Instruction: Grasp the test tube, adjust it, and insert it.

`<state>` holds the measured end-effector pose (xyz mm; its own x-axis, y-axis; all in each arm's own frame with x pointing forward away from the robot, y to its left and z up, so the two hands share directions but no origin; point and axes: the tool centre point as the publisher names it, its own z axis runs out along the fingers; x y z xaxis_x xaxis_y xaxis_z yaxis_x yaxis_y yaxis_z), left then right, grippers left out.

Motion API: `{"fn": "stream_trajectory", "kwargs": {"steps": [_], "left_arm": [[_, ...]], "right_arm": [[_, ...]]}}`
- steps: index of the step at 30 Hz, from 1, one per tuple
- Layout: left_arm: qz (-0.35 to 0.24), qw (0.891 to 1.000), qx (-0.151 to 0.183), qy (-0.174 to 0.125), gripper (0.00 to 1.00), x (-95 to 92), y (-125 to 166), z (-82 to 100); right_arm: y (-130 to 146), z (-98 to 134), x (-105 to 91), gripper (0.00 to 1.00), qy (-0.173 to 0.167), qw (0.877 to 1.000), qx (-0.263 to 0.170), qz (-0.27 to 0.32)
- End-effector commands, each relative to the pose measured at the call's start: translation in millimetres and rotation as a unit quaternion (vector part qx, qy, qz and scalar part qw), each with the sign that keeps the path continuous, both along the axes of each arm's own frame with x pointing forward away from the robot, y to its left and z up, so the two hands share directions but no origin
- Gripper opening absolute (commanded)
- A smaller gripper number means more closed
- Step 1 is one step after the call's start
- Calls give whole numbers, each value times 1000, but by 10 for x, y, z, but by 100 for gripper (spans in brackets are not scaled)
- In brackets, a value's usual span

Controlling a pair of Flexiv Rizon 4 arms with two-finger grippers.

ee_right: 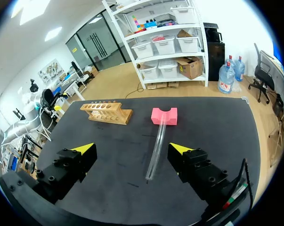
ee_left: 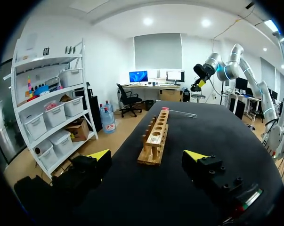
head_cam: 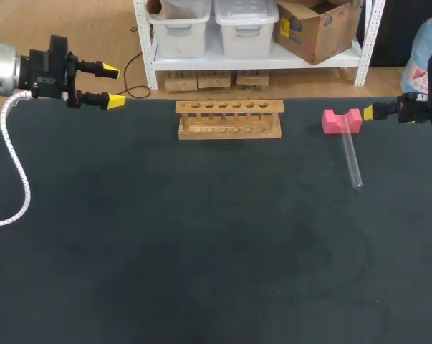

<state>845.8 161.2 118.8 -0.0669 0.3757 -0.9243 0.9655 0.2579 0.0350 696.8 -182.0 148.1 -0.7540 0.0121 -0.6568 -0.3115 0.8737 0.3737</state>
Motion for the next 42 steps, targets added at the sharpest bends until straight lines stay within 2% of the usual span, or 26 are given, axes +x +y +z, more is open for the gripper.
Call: {"fn": "stream_trajectory", "kwargs": {"steps": [1, 13, 20, 25, 30, 33, 38, 42], "left_arm": [[-1, 1000, -1, -1, 100, 10, 2, -10], [-1, 1000, -1, -1, 100, 10, 2, -10], [-1, 1000, -1, -1, 100, 10, 2, -10], [-1, 1000, -1, -1, 100, 10, 2, -10], [-1, 1000, -1, -1, 100, 10, 2, -10], [-1, 1000, -1, -1, 100, 10, 2, -10], [-1, 1000, -1, -1, 100, 10, 2, -10], [-1, 1000, -1, -1, 100, 10, 2, -10]], "right_arm": [[-3, 0, -3, 100, 0, 1000, 0, 0], [41, -10, 0, 100, -1, 1000, 3, -3], [240, -106, 41, 100, -10, 996, -73, -54], [377, -136, 84, 100, -35, 980, -167, -98], [484, -240, 163, 100, -63, 956, -249, -143], [505, -316, 224, 100, -77, 945, -272, -166], [466, -444, 383, 100, -74, 942, -273, -182], [436, -555, 505, 100, -75, 933, -289, -202]]}}
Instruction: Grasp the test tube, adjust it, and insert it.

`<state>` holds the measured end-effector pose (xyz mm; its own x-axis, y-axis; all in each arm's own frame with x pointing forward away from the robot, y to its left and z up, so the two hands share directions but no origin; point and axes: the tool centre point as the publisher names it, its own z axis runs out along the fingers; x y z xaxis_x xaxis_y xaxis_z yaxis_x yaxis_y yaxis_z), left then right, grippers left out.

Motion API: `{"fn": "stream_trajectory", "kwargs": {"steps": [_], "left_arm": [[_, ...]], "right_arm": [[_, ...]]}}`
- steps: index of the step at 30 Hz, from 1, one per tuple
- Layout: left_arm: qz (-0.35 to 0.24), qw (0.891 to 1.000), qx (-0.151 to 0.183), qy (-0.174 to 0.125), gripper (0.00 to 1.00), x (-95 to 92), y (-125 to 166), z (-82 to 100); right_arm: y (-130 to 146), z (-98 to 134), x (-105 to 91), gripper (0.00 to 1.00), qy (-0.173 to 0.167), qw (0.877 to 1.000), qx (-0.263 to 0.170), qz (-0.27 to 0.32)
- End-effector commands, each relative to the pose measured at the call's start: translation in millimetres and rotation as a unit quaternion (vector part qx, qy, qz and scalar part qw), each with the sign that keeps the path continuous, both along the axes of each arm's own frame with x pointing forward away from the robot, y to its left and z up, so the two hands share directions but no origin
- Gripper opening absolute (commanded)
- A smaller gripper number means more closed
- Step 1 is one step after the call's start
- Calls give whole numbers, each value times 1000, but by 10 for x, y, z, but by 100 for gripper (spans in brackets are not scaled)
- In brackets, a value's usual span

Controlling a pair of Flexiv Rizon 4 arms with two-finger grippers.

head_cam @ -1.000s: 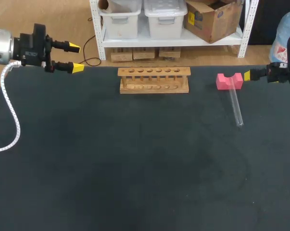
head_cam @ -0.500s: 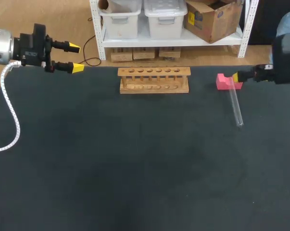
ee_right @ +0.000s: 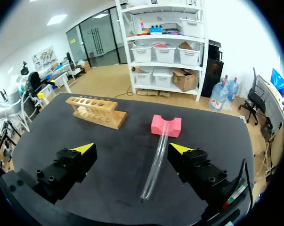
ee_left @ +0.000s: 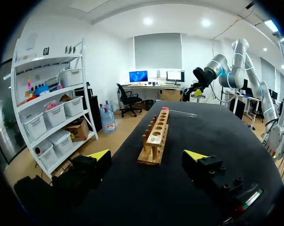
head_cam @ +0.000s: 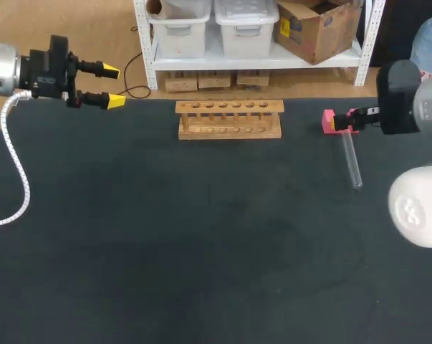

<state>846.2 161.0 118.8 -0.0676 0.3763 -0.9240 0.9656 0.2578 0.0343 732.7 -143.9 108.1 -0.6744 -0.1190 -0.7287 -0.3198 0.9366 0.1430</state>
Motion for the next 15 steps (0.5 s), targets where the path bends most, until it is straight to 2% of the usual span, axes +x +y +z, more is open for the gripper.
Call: {"fn": "stream_trajectory", "kwargs": {"steps": [1, 10, 15], "left_arm": [[-1, 1000, -1, -1, 100, 6, 4, -10], [-1, 1000, -1, -1, 100, 6, 4, -10], [-1, 1000, -1, -1, 100, 6, 4, -10]], "right_arm": [[42, -190, 175, 100, -38, 960, -184, -205], [-63, -468, 312, 100, -29, 940, -202, -274], [-129, -581, 363, 100, -21, 937, -201, -284]]}}
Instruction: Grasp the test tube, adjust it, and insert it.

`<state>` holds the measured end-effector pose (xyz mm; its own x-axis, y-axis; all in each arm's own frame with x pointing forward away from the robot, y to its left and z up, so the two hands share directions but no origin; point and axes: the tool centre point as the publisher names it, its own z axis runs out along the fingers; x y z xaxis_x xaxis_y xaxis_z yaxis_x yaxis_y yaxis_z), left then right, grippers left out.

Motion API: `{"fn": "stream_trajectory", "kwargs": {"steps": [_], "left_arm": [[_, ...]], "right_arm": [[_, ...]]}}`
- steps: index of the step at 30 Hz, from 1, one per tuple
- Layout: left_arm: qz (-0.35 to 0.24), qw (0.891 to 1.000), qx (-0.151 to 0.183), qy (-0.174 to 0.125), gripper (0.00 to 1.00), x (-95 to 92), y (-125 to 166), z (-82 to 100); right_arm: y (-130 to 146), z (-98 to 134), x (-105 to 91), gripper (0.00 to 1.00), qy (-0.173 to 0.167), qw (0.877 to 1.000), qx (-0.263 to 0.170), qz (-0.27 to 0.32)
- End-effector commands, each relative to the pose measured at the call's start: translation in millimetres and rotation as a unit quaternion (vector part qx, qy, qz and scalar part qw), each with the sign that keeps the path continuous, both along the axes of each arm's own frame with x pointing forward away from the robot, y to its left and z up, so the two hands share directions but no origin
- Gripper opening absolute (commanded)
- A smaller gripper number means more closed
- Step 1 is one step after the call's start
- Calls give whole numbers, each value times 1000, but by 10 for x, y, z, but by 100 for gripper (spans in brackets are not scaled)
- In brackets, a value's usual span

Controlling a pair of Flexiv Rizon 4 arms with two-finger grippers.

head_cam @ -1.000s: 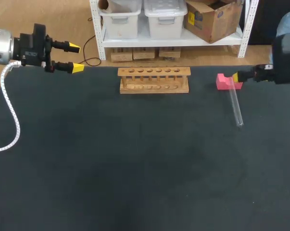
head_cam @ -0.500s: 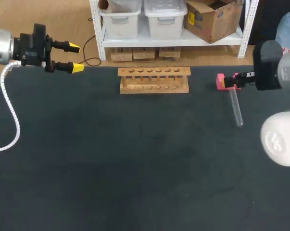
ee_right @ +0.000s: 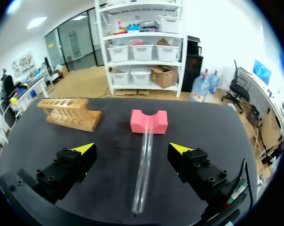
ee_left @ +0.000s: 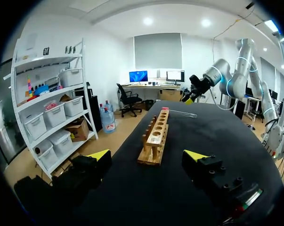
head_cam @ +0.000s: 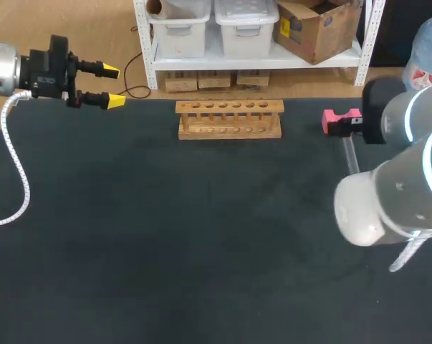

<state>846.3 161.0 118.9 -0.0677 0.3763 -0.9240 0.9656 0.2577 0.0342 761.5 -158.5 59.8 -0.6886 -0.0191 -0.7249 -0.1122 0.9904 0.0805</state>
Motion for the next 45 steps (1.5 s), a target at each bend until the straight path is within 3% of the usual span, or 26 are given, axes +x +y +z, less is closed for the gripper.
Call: {"fn": "stream_trajectory", "kwargs": {"steps": [1, 14, 25, 34, 45], "left_arm": [[-1, 1000, -1, -1, 100, 6, 4, -11], [-1, 1000, -1, -1, 100, 6, 4, -11], [-1, 1000, -1, -1, 100, 6, 4, -11], [-1, 1000, -1, -1, 100, 6, 4, -11], [-1, 1000, -1, -1, 100, 6, 4, -11]], "right_arm": [[15, -108, 77, 100, -7, 968, -172, -181], [-26, -335, 152, 100, 2, 962, -209, -173], [-75, -496, 234, 100, 25, 976, -164, -140], [-102, -585, 255, 100, 42, 989, -92, -110], [-101, -601, 248, 100, 56, 994, -70, -56]]}}
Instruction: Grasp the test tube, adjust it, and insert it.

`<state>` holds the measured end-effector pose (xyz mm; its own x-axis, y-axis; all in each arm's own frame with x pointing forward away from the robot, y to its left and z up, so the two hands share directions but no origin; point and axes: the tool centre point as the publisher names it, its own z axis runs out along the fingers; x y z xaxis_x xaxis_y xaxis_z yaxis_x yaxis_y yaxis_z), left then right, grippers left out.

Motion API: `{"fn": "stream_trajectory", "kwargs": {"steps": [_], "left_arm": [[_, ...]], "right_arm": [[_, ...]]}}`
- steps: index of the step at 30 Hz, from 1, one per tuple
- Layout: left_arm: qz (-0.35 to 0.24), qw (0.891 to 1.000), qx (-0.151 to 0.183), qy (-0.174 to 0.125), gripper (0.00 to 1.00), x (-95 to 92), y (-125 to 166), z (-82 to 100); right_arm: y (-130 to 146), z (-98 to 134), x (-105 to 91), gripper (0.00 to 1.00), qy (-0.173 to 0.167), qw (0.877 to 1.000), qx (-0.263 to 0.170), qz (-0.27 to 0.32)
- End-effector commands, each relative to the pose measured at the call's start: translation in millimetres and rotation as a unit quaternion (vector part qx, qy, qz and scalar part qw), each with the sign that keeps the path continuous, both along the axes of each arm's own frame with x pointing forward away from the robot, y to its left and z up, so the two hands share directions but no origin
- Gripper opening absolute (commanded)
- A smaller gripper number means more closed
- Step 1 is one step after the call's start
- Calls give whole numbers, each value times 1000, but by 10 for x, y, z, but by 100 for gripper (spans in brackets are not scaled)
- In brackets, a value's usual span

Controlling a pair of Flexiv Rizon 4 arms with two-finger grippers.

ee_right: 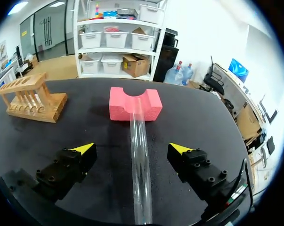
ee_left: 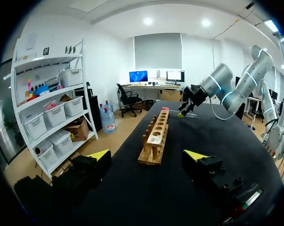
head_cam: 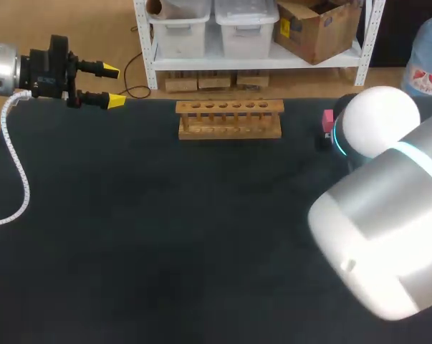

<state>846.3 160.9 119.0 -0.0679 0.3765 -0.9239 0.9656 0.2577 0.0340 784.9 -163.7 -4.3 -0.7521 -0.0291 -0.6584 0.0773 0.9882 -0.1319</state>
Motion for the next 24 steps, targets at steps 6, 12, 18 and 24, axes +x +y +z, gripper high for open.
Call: {"fn": "stream_trajectory", "kwargs": {"steps": [6, 12, 18, 24], "left_arm": [[-1, 1000, -1, -2, 100, 5, 5, -12], [-1, 1000, -1, -2, 100, 5, 5, -12], [-1, 1000, -1, -2, 100, 5, 5, -12], [-1, 1000, -1, -2, 100, 5, 5, -12]], "right_arm": [[-67, 23, 4, 100, 25, 997, 46, 53], [-69, -1, 6, 100, 33, 995, 56, 71], [-73, -42, 0, 95, 46, 993, 67, 90], [-89, -58, -20, 65, 55, 991, 73, 101]]}}
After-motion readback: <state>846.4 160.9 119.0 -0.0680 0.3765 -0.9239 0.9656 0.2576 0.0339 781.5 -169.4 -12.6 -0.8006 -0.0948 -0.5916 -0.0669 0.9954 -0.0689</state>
